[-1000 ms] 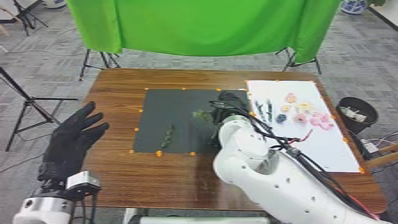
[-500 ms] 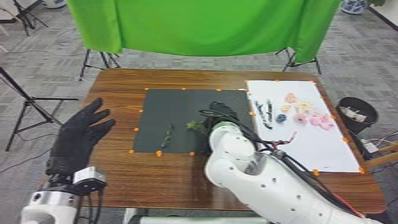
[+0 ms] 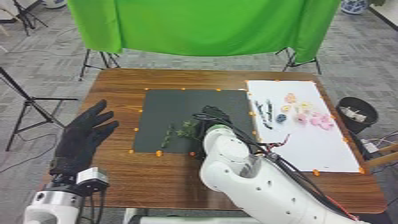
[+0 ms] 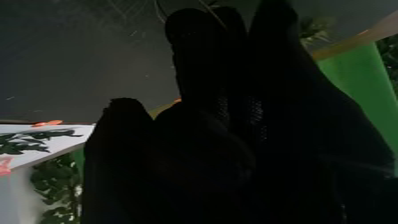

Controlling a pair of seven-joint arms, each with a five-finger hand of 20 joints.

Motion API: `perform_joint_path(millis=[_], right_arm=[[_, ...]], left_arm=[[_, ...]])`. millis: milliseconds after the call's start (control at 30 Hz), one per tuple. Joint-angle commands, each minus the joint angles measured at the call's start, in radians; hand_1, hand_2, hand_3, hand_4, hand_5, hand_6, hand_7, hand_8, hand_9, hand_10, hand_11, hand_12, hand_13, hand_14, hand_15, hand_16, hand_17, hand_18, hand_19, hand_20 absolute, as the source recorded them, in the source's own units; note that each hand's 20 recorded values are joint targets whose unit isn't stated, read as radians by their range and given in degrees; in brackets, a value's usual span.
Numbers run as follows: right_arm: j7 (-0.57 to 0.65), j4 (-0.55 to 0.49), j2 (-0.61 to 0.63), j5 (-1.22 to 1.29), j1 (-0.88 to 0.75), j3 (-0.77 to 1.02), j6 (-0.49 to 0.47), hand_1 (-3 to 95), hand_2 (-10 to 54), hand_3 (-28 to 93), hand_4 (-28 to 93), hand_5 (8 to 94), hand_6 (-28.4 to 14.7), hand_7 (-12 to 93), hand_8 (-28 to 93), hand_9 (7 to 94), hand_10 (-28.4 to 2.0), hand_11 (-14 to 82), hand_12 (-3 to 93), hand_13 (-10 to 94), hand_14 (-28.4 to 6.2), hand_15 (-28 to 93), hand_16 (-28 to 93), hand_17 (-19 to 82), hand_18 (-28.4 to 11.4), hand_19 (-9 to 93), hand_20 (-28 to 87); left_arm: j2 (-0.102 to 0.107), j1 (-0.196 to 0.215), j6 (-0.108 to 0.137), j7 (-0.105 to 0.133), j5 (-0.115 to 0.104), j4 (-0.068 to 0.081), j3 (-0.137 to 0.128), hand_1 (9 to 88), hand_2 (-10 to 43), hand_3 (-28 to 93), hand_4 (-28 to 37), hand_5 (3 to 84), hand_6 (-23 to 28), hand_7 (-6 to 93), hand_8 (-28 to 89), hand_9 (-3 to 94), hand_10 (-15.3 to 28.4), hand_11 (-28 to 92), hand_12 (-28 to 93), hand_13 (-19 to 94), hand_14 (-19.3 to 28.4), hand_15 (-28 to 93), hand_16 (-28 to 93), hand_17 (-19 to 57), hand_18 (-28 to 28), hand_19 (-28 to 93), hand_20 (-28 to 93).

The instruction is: Arrange flowers

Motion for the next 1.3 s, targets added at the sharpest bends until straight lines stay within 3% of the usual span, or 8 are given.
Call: perform_joint_path(millis=[33,400,500,800,867,933,967,1300], right_arm=[[0.002,-0.021,-0.008,0.016,0.005,-0.011,0.006,53.0,-9.5,64,-24,81.8,-8.1,15,14,93.7,-12.1,27.8,18.1,94,0.2,69,11,77,-9.9,93,28],[0.002,-0.04,-0.022,0.057,0.0,-0.003,-0.008,46.4,-9.5,67,-23,80.2,-8.0,16,7,93.2,-12.9,26.9,17.2,94,0.2,67,11,77,-9.2,93,25],[0.009,-0.043,-0.016,0.071,0.007,-0.006,0.016,43.5,-8.3,68,-22,79.3,-8.1,17,-7,92.6,-13.5,25.8,16.6,94,0.1,65,12,77,-8.8,93,22],[0.006,-0.05,0.032,0.039,0.062,-0.062,0.091,41.5,-6.4,66,-22,76.8,-8.4,18,-8,91.1,-14.2,25.0,16.1,94,-0.3,62,11,76,-8.2,93,19],[0.0,-0.056,0.047,0.031,0.076,-0.08,0.124,41.0,-6.1,66,-21,76.3,-8.6,18,-8,90.5,-14.4,24.6,15.8,94,-0.4,62,12,76,-8.0,93,17],[-0.005,-0.068,0.067,0.026,0.082,-0.086,0.152,40.6,-5.9,66,-21,75.4,-8.6,19,-9,89.5,-15.1,23.8,15.4,94,-0.8,60,12,75,-7.9,93,15],[-0.017,-0.072,0.072,0.027,0.088,-0.088,0.161,40.4,-5.7,66,-21,74.9,-8.7,19,-8,89.2,-15.4,23.4,15.3,94,-1.0,59,12,75,-7.9,93,14],[-0.038,-0.168,0.192,0.007,0.096,-0.03,0.242,39.1,-5.3,66,-21,67.4,-9.0,19,-9,82.8,-17.6,21.3,14.3,94,-1.8,54,14,73,-7.9,93,12]], left_arm=[[0.011,0.004,0.008,-0.008,0.003,-0.004,-0.004,29.9,8.1,64,-22.5,35.7,8.4,11.5,-9,29.6,16.7,28,10,18,22.1,55,-11,-11.1,18.2,40,14],[0.019,0.019,0.028,-0.015,0.004,-0.012,-0.009,31.0,9.1,62,-21.4,35.7,9.1,11.0,-8,30.3,17.7,27,11,18,23.4,55,-11,-11.4,19.0,41,14],[0.023,0.014,0.033,-0.022,0.014,-0.011,-0.007,31.1,9.2,62,-21.0,35.7,9.3,10.9,-8,30.4,17.9,27,11,18,23.5,55,-11,-11.4,19.1,42,14],[0.037,0.04,0.036,0.004,-0.006,-0.012,-0.017,31.9,9.8,60,-20.5,36.1,9.8,10.5,-8,31.3,18.6,26,12,19,24.5,55,-10,-11.6,19.6,43,13],[0.047,0.046,0.042,0.03,-0.022,-0.012,-0.011,31.9,9.8,60,-20.3,36.2,9.9,10.4,-8,31.4,18.7,26,12,19,24.5,56,-10,-11.7,19.6,43,13],[0.033,0.044,0.034,0.014,-0.007,-0.009,-0.015,31.9,9.8,60,-20.2,36.3,9.9,10.3,-8,31.6,18.9,26,12,19,24.6,56,-10,-11.7,19.7,43,13],[0.051,0.06,0.048,0.053,-0.029,-0.013,-0.015,31.9,9.8,60,-20.2,36.4,9.9,10.3,-8,31.8,19.0,26,12,20,24.7,56,-10,-11.7,19.8,43,13],[0.046,0.092,0.05,0.082,-0.04,-0.015,-0.028,31.7,9.4,61,-20.4,37.0,9.8,10.4,-8,32.3,18.8,25,13,20,24.6,56,-10,-11.7,19.7,43,12]])
